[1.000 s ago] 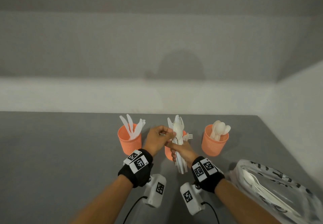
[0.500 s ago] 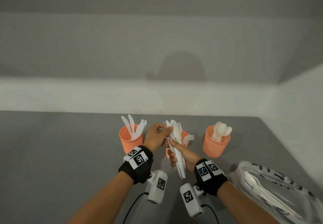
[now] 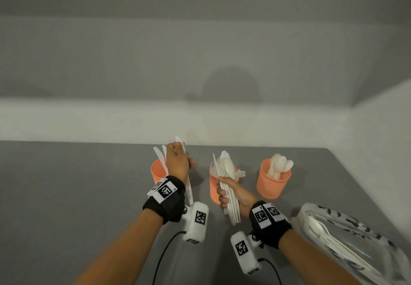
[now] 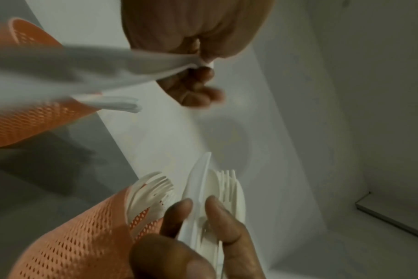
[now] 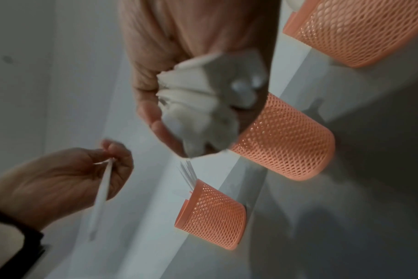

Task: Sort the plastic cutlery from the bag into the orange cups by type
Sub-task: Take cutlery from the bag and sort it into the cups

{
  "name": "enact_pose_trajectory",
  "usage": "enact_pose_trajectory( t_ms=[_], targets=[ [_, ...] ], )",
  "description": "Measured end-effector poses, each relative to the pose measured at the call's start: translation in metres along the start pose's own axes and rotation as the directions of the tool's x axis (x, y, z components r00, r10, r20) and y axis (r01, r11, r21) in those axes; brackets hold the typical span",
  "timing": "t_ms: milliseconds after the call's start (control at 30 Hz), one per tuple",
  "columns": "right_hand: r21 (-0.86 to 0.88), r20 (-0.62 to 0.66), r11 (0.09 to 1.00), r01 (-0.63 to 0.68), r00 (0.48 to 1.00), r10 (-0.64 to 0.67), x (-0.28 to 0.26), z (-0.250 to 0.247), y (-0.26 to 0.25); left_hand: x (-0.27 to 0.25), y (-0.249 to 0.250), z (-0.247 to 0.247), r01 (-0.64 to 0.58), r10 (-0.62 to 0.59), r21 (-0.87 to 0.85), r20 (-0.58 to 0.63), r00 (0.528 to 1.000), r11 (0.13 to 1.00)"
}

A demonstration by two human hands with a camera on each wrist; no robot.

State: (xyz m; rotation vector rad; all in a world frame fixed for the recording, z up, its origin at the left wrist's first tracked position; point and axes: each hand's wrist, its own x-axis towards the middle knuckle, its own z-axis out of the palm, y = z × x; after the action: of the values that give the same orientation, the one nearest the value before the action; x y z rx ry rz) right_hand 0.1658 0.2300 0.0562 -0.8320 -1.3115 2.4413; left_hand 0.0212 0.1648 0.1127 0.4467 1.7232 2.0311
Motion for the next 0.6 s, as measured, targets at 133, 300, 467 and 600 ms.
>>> enact_pose_trajectory(
  t_ms=[133, 300, 467, 600],
  targets=[
    [-0.006, 0.011, 1.000, -0.001, 1.000, 0.001, 0.000, 0.001, -0.001, -0.003, -0.014, -0.006, 0.030, -0.055, 0.172, 0.142, 0.988, 0.985],
    [-0.036, 0.021, 0.999, -0.036, 0.999, 0.037, 0.004, 0.005, 0.001, -0.027, -0.030, -0.001, 0.069, -0.176, 0.263, 0.410, 0.895, 0.962],
    [-0.128, 0.021, 0.990, -0.059, 0.998, 0.062, 0.003, 0.009, -0.001, -0.025, -0.042, 0.004, 0.069, -0.179, 0.322, 0.327, 0.928, 0.944],
    [-0.257, -0.006, 0.961, -0.103, 0.994, 0.105, 0.004, 0.011, -0.001, -0.010, -0.036, -0.002, 0.097, -0.153, 0.249, 0.216, 0.964, 0.964]
  ],
)
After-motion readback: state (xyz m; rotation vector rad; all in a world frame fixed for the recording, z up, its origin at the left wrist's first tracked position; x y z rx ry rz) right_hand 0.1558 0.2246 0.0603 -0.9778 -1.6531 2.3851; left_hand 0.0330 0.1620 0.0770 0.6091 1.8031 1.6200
